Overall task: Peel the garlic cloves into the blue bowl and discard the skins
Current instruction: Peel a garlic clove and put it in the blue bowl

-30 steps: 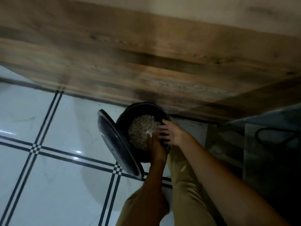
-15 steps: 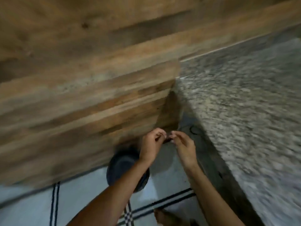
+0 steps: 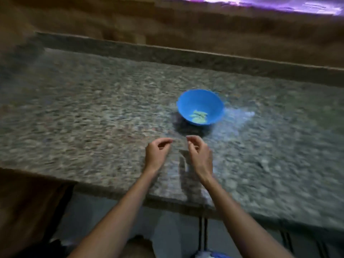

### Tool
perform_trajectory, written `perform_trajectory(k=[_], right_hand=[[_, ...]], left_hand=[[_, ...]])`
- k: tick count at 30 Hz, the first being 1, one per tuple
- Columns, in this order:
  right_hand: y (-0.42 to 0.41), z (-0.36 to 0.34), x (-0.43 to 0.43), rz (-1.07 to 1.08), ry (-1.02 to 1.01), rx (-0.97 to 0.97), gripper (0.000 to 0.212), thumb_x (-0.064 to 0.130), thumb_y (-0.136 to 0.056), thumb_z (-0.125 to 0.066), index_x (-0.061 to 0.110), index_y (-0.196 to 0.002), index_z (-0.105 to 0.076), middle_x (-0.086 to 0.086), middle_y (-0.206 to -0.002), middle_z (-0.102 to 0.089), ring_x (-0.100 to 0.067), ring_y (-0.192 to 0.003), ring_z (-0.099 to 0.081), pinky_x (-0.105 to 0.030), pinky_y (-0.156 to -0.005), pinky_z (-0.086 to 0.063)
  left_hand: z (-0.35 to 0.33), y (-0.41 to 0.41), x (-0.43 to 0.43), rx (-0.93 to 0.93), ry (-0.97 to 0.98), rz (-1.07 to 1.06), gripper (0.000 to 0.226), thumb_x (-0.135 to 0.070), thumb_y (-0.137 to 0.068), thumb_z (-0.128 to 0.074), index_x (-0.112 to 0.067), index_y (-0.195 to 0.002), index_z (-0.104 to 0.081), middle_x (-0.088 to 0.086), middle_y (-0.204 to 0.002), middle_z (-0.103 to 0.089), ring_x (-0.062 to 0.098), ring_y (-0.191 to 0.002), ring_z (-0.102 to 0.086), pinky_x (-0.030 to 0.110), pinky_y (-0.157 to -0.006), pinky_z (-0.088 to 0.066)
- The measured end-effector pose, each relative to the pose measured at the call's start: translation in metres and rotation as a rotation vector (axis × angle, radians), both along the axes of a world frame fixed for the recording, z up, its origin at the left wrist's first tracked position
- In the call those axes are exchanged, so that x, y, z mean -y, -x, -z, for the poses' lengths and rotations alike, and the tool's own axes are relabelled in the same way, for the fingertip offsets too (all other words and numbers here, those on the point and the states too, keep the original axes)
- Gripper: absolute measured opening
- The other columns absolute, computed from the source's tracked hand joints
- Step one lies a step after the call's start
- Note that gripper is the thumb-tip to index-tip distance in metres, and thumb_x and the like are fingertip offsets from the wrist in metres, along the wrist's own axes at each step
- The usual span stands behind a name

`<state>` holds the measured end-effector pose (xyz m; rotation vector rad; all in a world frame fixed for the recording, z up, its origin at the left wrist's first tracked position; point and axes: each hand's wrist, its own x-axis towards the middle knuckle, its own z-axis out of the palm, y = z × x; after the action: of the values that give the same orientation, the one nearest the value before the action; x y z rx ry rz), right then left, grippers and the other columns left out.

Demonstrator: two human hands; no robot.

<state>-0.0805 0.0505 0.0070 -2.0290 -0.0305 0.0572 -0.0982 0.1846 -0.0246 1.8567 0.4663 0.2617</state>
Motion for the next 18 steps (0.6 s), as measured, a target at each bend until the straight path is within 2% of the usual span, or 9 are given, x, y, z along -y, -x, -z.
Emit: perform_trajectory(k=[2, 3, 6, 8, 11, 15, 18], right_hand=[[0.0, 0.002, 0.069, 0.151, 0.085, 0.093, 0.026, 0.003, -0.086, -0.054, 0.009, -0.108, -0.066, -0.006, -0.11, -0.067, -0.019, -0.103, -0.06, -0.02, -0.087, -0.039], [0.002, 0.004, 0.099, 0.241, 0.114, 0.137, 0.028, 0.0, -0.085, -0.053, 0.008, -0.108, -0.066, -0.007, -0.111, -0.066, -0.021, -0.104, -0.059, -0.019, -0.086, -0.038], [0.007, 0.012, 0.17, 0.454, 0.172, 0.122, 0.026, 0.004, -0.088, -0.053, 0.009, -0.111, -0.064, -0.01, -0.109, -0.065, -0.028, -0.1, -0.059, -0.033, -0.085, -0.045], [0.007, 0.02, 0.203, 0.468, 0.222, 0.004, 0.028, 0.015, -0.09, -0.057, 0.009, -0.117, -0.061, -0.012, -0.112, -0.062, -0.03, -0.101, -0.058, -0.038, -0.084, -0.047], [0.004, 0.028, 0.222, 0.384, 0.249, -0.096, 0.042, 0.022, -0.087, -0.064, 0.008, -0.124, -0.055, -0.014, -0.118, -0.058, -0.03, -0.108, -0.053, -0.038, -0.089, -0.043], [0.0, 0.024, 0.215, 0.353, 0.33, -0.145, 0.054, 0.029, -0.086, -0.064, 0.01, -0.134, -0.046, -0.01, -0.132, -0.049, -0.027, -0.119, -0.045, -0.036, -0.095, -0.037], [-0.004, 0.022, 0.208, 0.325, 0.454, -0.133, 0.057, 0.035, -0.085, -0.064, 0.015, -0.135, -0.045, -0.009, -0.131, -0.048, -0.026, -0.118, -0.045, -0.036, -0.094, -0.039]], left_hand=[[0.0, -0.012, 0.06, -0.002, -0.042, 0.105, 0.016, -0.004, -0.084, -0.067, -0.002, -0.099, -0.072, 0.012, -0.098, -0.071, 0.014, -0.086, -0.064, 0.008, -0.077, -0.044], [-0.001, -0.016, 0.082, 0.005, -0.08, 0.14, 0.017, -0.008, -0.084, -0.069, -0.003, -0.1, -0.072, 0.011, -0.099, -0.071, 0.015, -0.087, -0.064, 0.009, -0.077, -0.043], [0.003, -0.022, 0.116, 0.033, -0.297, 0.245, 0.018, -0.013, -0.083, -0.07, -0.005, -0.098, -0.074, 0.01, -0.097, -0.07, 0.02, -0.088, -0.063, 0.017, -0.078, -0.039], [0.005, -0.024, 0.123, 0.001, -0.402, 0.347, 0.02, -0.016, -0.082, -0.071, -0.008, -0.1, -0.073, 0.007, -0.098, -0.068, 0.019, -0.089, -0.062, 0.021, -0.081, -0.041], [0.006, -0.028, 0.13, -0.018, -0.459, 0.439, 0.024, -0.018, -0.081, -0.072, -0.009, -0.103, -0.073, 0.002, -0.098, -0.065, 0.009, -0.086, -0.055, 0.014, -0.076, -0.036], [0.005, -0.024, 0.118, -0.008, -0.375, 0.291, 0.019, -0.01, -0.087, -0.065, -0.01, -0.105, -0.072, -0.001, -0.102, -0.065, 0.009, -0.091, -0.059, 0.007, -0.077, -0.038], [0.008, -0.023, 0.098, 0.011, -0.387, 0.169, 0.019, -0.003, -0.087, -0.063, -0.007, -0.104, -0.072, 0.004, -0.103, -0.069, 0.011, -0.09, -0.062, -0.002, -0.075, -0.036]])
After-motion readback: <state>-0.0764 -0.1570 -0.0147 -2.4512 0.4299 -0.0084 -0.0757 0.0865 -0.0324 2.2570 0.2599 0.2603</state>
